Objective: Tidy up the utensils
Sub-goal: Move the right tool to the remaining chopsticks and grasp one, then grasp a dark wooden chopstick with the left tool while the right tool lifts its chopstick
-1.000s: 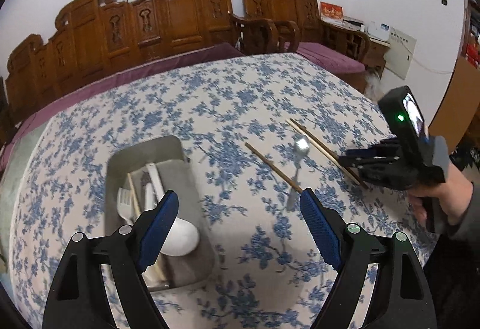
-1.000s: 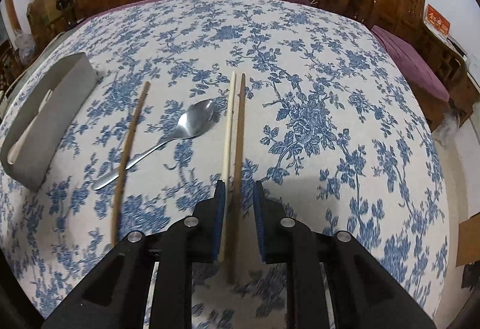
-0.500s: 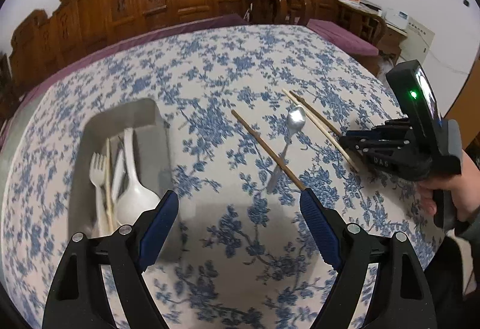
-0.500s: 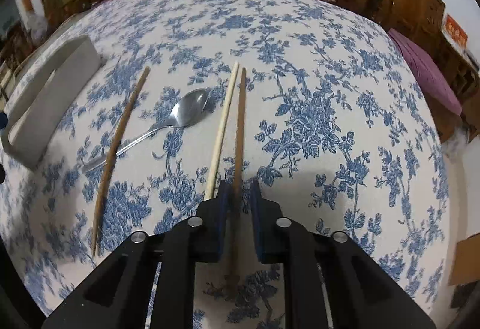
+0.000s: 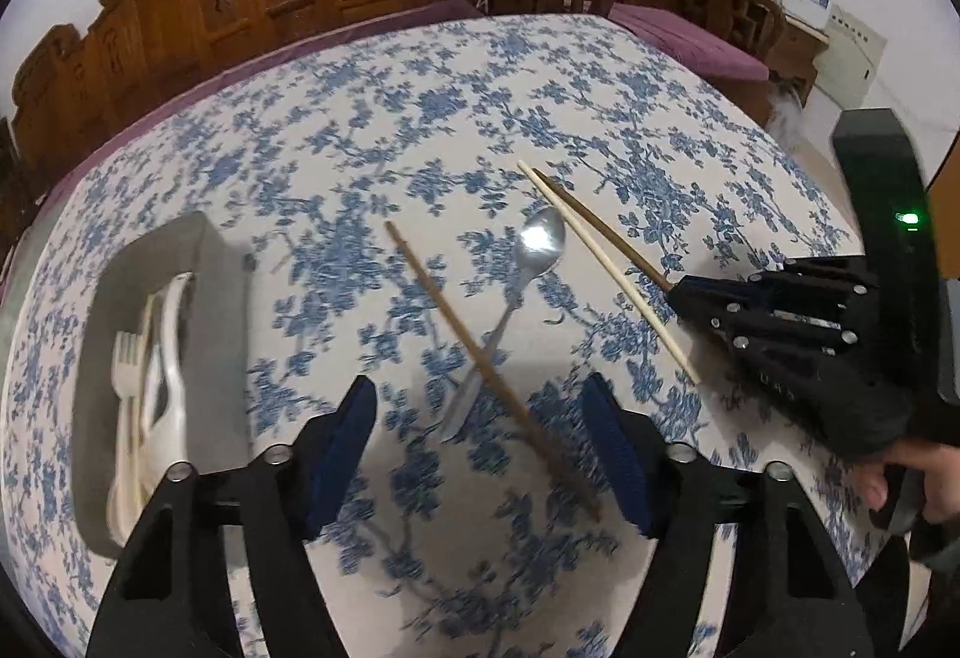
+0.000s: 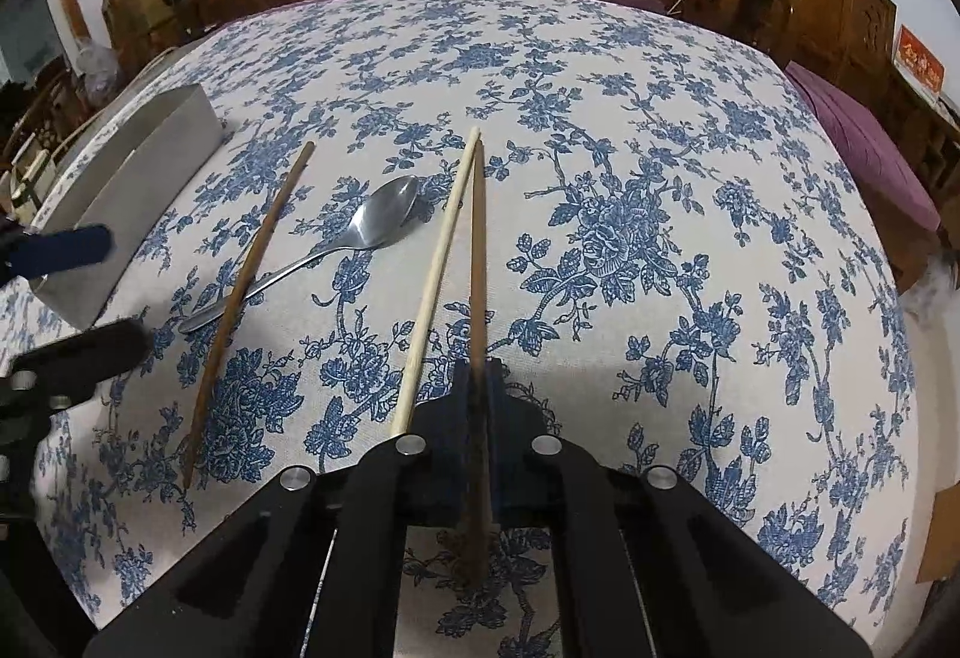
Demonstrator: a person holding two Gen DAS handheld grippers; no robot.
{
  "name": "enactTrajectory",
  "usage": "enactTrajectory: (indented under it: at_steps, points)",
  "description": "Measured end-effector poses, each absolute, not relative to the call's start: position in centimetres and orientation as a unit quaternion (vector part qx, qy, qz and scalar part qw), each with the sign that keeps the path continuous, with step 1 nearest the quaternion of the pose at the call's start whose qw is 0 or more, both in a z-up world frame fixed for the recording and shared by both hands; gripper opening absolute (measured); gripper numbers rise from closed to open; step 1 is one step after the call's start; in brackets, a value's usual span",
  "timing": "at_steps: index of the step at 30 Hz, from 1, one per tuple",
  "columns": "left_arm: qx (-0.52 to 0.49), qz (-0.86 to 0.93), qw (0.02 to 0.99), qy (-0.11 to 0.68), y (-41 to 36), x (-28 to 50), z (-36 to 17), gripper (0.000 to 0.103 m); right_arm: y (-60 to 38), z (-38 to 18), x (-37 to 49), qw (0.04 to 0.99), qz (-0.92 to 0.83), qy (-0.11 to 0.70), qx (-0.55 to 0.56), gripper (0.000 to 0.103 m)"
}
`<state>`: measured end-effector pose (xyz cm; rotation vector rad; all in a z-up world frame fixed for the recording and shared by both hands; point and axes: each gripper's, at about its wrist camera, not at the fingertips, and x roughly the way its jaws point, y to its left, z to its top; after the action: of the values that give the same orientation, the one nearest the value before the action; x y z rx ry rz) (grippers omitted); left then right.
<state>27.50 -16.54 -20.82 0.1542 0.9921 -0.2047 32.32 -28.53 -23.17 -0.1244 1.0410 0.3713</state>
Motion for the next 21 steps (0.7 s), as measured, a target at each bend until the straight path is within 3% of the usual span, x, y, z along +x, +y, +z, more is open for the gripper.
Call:
enactTrajectory:
  at_steps: [4, 11, 14, 21]
  points:
    - [0.069, -0.088, 0.86, 0.498, -17.5, 28.5, -22.2, 0.043, -28.7, -23.2, 32.3, 0.85, 0.18, 0.492, -0.055, 0.006]
    - [0.087, -0.065, 0.85, 0.516, -18.6, 28.8, -23.8, 0.039, -28.6, -23.2, 32.2, 0.851, 0.184, 0.488, -0.063, 0.006]
    - [0.091, -0.06, 0.845, 0.524, -18.9, 28.8, -24.3, 0.03, -28.7, -23.2, 32.3, 0.85, 0.187, 0.489, -0.057, 0.006]
    - [0.059, -0.057, 0.832, 0.549, -18.5, 29.3, -24.6, 0.026, -28.5, -23.2, 32.1, 0.852, 0.181, 0.485, -0.073, 0.006]
